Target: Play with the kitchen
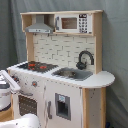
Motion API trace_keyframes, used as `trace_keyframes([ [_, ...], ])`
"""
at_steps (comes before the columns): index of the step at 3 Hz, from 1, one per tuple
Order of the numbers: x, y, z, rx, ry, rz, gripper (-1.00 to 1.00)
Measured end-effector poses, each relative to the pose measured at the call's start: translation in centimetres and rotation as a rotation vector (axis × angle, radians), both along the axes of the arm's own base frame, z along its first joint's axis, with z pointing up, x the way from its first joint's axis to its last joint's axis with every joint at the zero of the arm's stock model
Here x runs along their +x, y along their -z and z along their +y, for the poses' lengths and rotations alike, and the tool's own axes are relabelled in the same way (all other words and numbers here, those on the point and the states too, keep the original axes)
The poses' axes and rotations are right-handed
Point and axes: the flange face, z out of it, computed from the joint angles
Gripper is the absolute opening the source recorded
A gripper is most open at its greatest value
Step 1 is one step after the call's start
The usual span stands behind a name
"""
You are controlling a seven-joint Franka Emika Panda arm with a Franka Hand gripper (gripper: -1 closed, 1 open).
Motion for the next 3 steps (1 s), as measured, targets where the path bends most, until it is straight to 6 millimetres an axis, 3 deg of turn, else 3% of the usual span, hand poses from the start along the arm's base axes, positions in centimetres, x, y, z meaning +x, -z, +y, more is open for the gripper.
trace_keyframes([
  [3,-0.01,0.01,0.01,-0.329,-0.010,-0.023,-1.00],
])
